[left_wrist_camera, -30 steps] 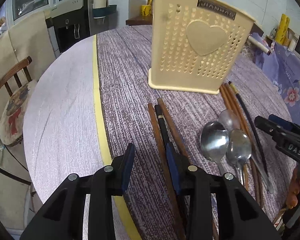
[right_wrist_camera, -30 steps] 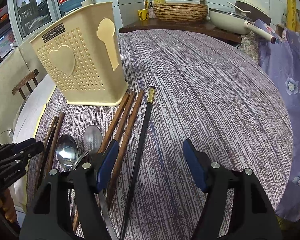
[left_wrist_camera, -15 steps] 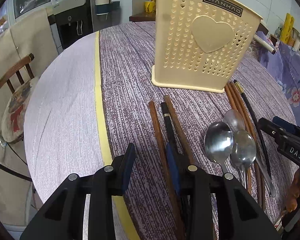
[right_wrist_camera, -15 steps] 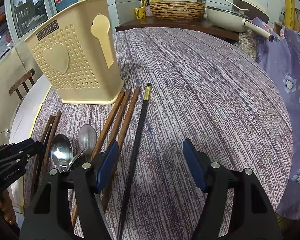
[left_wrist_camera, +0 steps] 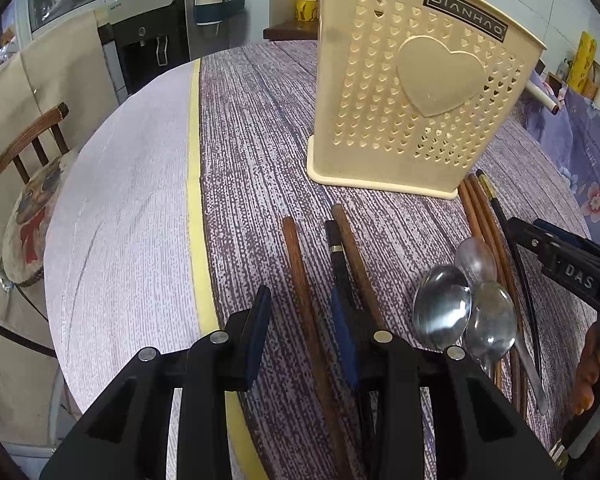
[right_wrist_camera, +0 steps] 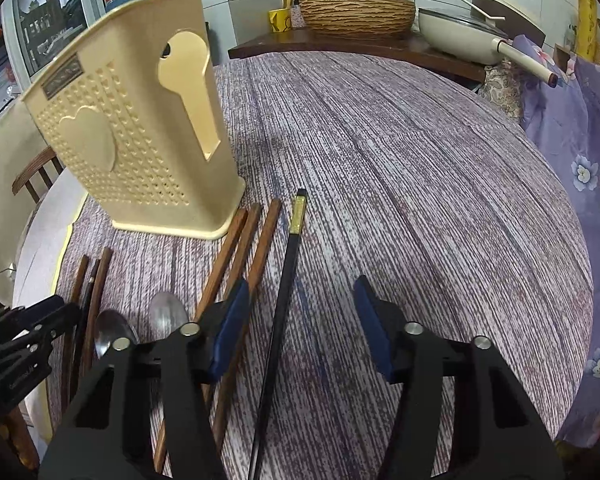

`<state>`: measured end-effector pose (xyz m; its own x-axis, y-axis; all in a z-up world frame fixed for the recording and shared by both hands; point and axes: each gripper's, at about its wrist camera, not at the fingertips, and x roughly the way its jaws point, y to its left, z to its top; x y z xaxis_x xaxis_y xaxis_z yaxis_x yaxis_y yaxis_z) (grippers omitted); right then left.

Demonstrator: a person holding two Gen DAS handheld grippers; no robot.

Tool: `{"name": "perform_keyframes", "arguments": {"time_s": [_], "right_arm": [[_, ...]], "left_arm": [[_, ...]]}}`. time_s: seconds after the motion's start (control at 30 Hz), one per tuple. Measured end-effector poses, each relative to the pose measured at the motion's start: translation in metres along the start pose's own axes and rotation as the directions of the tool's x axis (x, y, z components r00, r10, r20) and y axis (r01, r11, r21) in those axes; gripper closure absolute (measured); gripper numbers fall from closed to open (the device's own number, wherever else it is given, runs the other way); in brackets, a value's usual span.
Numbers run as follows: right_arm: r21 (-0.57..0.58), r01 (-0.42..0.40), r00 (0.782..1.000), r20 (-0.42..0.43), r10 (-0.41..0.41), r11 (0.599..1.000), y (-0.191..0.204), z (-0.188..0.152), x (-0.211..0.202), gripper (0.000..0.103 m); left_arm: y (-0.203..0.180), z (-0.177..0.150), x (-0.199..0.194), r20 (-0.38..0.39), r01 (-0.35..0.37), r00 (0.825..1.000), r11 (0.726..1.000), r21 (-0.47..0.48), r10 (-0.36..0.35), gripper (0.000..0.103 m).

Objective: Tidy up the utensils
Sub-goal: 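Close the left tool on the brown chopstick while the right tool closes on the black chopstick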

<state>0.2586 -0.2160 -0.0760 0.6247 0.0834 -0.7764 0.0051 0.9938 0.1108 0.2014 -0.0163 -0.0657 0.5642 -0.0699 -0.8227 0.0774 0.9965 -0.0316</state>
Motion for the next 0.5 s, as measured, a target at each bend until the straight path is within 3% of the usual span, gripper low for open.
{"name": "perform_keyframes", "arguments": {"time_s": [0.1,0.5], "right_arm": [[0.003,0.010,1.000,-0.019,-0.010,1.000,0.004,0.007,0.011,0.068],[-0.029,0.087,0.996,0.012,-0.087,0.996,0.015,0.016,0.023,0.086]], "left_arm": [[-0.001,0.001,0.000,0.001,-0.013,1.000,1.000,-0.006,0.013,0.071],[-0.010,-0.003,0.001,0.042,-0.064,0.997,0.998,-0.001,0.064,0.072]]}}
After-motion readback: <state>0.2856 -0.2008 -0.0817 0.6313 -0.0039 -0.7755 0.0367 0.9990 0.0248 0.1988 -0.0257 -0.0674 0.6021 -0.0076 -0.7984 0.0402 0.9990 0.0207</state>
